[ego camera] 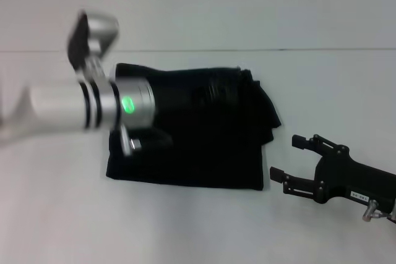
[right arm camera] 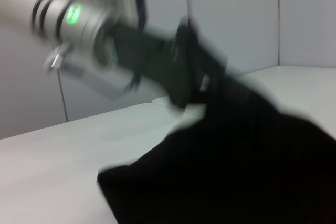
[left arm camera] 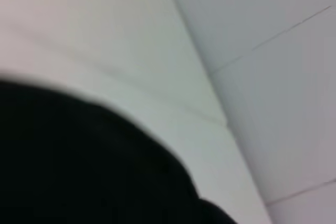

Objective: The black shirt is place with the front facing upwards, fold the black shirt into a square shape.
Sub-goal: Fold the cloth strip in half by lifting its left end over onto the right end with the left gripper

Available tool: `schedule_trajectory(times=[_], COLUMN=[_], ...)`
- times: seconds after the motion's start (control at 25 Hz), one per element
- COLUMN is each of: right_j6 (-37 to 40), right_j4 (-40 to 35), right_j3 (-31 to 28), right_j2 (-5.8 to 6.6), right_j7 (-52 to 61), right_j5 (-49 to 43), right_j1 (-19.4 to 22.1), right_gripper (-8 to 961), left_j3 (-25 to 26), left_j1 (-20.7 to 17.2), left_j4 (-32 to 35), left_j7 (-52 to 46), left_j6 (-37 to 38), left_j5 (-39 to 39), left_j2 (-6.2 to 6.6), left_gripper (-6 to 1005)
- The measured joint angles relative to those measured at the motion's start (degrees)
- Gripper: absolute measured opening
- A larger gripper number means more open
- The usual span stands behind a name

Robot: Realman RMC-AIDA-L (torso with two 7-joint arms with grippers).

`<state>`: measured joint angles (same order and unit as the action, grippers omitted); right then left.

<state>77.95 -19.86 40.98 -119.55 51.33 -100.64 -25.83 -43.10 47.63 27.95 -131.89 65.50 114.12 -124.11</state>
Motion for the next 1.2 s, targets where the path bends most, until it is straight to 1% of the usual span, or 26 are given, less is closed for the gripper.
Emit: schedule_trajectory(times=[0.04,0.12,0.2,0.24,0.4,0.6,0.8,1.04,1.2], right_j6=[-0.1,-0.3,-1.0,-1.5,-6.4,-13.6,-19.1,-24.8,-26.2], right_j4=[0.0,0.0,0.4,0.8,4.1,7.6,9.9,10.9,11.0], right_j3=[-0.1,-0.6,-1.9,-2.7,-5.2,-5.1,-5.4,-5.4,-5.4], right_j2=[-0.03,-0.13,-0.29,-0.34,-0.55,-0.66,-0.83,-1.01,-1.03], right_j7=[0.0,0.0,0.0,0.0,0.0,0.0,0.0,0.0,0.0], right_j5=[0.0,0.0,0.0,0.0,0.6,0.8,1.0,3.7,5.9], right_j1=[0.0,0.0,-0.4,-0.8,-4.3,-10.1,-15.3,-19.1,-20.0], right_gripper=[946,946,946,946,947,947,947,947,947], left_j3=[-0.2,-0.1,0.0,0.1,0.1,0.2,0.2,0.3,0.0], left_j1=[-0.2,0.0,-0.2,-0.4,-1.1,-1.8,-3.0,-4.6,-5.3], left_j4=[-2.8,-9.3,-11.8,-12.0,-10.4,-7.9,-6.3,-5.2,-4.6], left_j7=[1.7,5.3,7.4,7.9,8.1,8.0,7.8,8.1,8.8], left_j6=[-0.8,-1.8,-2.0,-1.9,0.1,3.7,7.0,10.8,13.1], left_j5=[-0.6,-2.6,-4.1,-4.6,-5.2,-5.7,-6.3,-7.1,-7.2], left_j2=[-0.25,-0.1,-0.01,-0.01,0.1,0.2,0.18,0.6,0.74], left_gripper=[20,21,21,21,21,21,22,22,23])
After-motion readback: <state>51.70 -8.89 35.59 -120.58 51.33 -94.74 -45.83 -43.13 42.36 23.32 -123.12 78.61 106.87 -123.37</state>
